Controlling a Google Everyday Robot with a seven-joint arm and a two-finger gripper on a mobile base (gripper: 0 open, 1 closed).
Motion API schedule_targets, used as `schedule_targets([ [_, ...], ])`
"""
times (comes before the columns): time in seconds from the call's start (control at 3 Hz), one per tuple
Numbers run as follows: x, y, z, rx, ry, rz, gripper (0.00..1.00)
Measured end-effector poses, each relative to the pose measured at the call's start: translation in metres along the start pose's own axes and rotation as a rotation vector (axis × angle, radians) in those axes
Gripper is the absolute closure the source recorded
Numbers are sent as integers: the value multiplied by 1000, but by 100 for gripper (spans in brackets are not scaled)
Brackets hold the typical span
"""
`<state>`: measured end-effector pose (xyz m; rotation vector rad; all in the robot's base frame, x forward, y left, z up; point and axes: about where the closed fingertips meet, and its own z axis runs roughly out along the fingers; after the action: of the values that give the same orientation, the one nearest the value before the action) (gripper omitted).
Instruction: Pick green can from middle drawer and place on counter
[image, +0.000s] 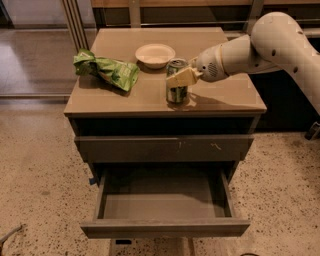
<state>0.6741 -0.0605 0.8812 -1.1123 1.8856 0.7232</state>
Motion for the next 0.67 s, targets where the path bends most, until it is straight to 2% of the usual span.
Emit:
schedule_targets([
  [0.67, 8, -2, 8, -15, -17, 40, 98],
])
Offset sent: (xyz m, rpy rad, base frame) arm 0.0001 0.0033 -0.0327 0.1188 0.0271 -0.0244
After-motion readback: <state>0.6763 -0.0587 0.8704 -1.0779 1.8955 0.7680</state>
